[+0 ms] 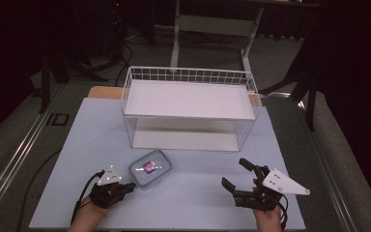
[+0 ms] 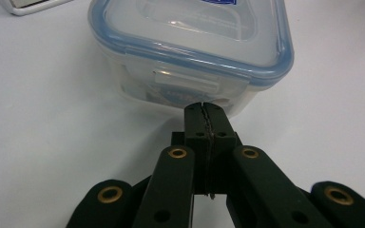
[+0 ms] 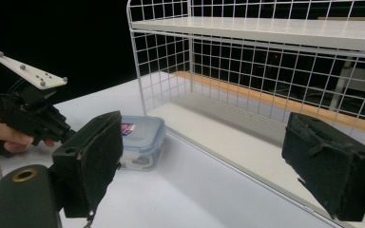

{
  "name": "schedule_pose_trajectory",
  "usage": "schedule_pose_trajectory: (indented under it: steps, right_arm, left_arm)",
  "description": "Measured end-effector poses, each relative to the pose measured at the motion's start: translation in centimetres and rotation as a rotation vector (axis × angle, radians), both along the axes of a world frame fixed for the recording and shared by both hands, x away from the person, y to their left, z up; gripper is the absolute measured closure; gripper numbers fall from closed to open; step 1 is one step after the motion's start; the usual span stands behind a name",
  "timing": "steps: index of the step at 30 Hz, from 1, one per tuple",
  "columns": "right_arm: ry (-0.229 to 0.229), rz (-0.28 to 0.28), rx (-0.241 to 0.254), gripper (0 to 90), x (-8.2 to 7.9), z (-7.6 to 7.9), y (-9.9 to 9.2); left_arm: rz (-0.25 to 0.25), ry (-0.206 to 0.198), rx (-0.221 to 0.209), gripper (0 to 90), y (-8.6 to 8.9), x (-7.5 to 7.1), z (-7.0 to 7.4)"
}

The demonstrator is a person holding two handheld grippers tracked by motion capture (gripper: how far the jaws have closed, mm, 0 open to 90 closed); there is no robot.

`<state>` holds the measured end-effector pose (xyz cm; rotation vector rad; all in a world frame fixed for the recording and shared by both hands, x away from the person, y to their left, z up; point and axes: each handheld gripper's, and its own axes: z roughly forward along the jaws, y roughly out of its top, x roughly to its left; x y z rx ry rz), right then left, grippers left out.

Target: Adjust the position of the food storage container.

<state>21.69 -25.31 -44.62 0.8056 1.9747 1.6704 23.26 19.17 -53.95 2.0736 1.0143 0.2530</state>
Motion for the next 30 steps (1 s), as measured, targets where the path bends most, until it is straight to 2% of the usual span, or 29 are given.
schedule_pose_trajectory:
  steps: [4, 6, 8, 9, 12, 18, 19, 21, 25, 27, 30]
  right_arm:
    - [0.003, -0.001, -0.004, 13.8, 0.1, -0.1, 0.0]
    - [0.004, 0.002, -0.01, 13.8, 0.1, -0.1, 0.1]
    - [0.004, 0.003, -0.01, 13.7, 0.1, -0.1, 0.1]
    - [0.005, 0.004, -0.012, 13.8, 0.1, -0.1, 0.2]
    - [0.005, 0.006, -0.013, 13.8, 0.0, -0.2, 0.2]
    - [0.012, 0.014, -0.019, 13.8, 0.1, -0.3, 0.4]
    - [0.011, 0.014, -0.018, 13.8, 0.1, -0.3, 0.4]
    - [0.013, 0.02, -0.021, 13.8, 0.1, -0.4, 0.4]
    - [0.014, 0.022, -0.025, 13.8, 0.1, -0.5, 0.5]
    - [0.014, 0.022, -0.026, 13.8, 0.1, -0.5, 0.5]
    - [0.012, 0.023, -0.027, 13.8, 0.0, -0.5, 0.4]
  left_arm:
    - [0.035, -0.007, -0.012, 90.0, 0.5, 0.5, 0.0]
    - [0.069, -0.007, -0.016, 90.0, 0.9, 1.2, 0.0]
    - [0.075, -0.004, -0.023, 90.0, 1.0, 1.5, 0.1]
    - [0.085, -0.015, -0.023, 90.0, 1.0, 1.9, 0.0]
    - [0.089, -0.014, -0.023, 90.0, 0.9, 2.4, 0.0]
    - [0.095, -0.032, 0.009, 90.0, -0.1, 4.1, 0.1]
    - [0.095, -0.032, 0.009, 90.0, -0.1, 4.1, 0.1]
    - [0.109, -0.041, 0.004, 90.0, -0.8, 5.5, 0.0]
    - [0.116, -0.048, -0.001, 90.0, -1.1, 6.4, -0.3]
    - [0.13, -0.046, -0.019, 90.0, -0.9, 6.5, -0.3]
    - [0.125, -0.045, -0.022, 90.0, -0.4, 5.8, 0.1]
